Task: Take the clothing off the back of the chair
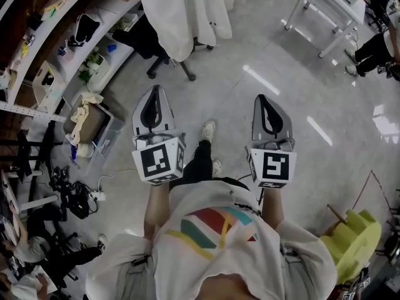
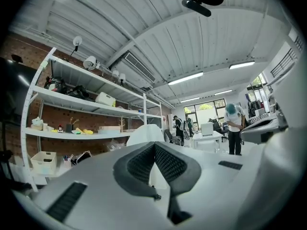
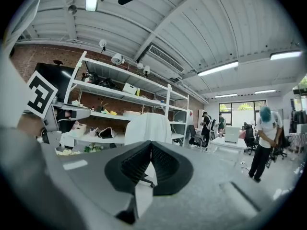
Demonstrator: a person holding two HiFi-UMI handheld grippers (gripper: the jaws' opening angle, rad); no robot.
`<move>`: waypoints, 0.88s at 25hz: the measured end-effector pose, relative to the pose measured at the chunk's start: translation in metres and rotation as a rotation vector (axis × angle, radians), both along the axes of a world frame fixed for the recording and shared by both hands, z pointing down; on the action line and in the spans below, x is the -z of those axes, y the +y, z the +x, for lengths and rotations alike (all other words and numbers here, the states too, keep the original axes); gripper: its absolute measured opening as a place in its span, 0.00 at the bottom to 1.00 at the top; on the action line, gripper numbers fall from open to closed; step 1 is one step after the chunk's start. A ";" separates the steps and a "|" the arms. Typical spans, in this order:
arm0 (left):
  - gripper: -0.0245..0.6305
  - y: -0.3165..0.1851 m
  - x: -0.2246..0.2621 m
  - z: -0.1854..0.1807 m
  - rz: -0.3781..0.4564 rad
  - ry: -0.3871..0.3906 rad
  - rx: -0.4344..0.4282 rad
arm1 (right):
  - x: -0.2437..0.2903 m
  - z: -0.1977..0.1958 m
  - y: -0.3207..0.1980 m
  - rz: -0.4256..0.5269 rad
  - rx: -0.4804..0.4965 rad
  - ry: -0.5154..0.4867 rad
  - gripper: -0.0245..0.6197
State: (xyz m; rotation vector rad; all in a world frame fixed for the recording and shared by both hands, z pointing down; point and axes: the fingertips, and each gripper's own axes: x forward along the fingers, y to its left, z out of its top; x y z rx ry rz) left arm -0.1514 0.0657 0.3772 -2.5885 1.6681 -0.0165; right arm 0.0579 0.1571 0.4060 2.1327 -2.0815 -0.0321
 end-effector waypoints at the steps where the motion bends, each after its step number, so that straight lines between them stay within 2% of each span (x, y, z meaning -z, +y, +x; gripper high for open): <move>1: 0.06 -0.003 -0.002 0.002 -0.002 -0.001 0.001 | -0.002 0.000 -0.005 -0.003 0.005 -0.005 0.05; 8: 0.06 -0.054 -0.012 0.021 -0.006 0.002 -0.019 | -0.004 0.006 -0.058 0.008 0.019 0.000 0.05; 22: 0.06 -0.215 0.017 0.058 0.040 0.040 0.006 | 0.039 0.071 -0.214 0.065 -0.024 0.046 0.05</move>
